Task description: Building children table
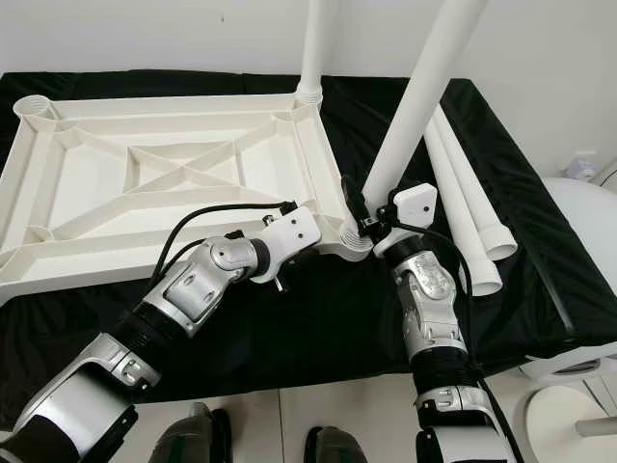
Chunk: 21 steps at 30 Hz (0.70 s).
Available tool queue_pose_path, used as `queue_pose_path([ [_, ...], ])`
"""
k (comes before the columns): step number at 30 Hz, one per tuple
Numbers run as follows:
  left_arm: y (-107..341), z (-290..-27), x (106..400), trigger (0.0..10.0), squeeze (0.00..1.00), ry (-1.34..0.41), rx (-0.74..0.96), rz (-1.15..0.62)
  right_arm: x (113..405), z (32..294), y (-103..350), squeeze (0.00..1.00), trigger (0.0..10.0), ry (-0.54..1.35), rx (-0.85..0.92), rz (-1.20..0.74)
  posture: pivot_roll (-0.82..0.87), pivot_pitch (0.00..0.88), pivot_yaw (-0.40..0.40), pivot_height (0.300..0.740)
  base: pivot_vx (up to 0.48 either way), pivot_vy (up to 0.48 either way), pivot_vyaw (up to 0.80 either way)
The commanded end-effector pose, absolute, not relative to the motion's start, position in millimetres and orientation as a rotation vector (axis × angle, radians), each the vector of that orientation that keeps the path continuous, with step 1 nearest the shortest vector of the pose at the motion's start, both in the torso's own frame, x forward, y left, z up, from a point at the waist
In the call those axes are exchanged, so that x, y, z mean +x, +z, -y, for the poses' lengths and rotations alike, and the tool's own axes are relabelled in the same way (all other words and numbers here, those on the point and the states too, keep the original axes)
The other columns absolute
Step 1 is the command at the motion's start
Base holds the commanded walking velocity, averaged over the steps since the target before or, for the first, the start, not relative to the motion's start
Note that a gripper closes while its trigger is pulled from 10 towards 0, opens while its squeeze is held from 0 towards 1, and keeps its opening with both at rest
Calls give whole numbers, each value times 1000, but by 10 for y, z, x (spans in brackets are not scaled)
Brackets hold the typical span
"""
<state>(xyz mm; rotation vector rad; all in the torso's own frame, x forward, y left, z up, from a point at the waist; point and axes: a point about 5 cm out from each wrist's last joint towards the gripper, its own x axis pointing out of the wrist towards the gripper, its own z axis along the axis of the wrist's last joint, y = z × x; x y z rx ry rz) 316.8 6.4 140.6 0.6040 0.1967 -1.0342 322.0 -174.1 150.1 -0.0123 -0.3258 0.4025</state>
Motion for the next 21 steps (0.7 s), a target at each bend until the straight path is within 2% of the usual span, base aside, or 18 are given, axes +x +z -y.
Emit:
queue_pose_path([
  [1,1674,4,3167,10000,0,-1059,640,-70,3110,1927,927,0,10000,315,-3,34,16,79,2,740,0,0,0],
  [7,1675,4,3166,10000,0,-1059,641,-70,3107,1936,886,0,10000,290,4,5,17,80,2,740,0,0,0],
  [21,1685,2,3164,10000,0,-1060,638,-67,3042,1782,886,0,10000,200,-7,60,16,84,1,740,0,0,0],
])
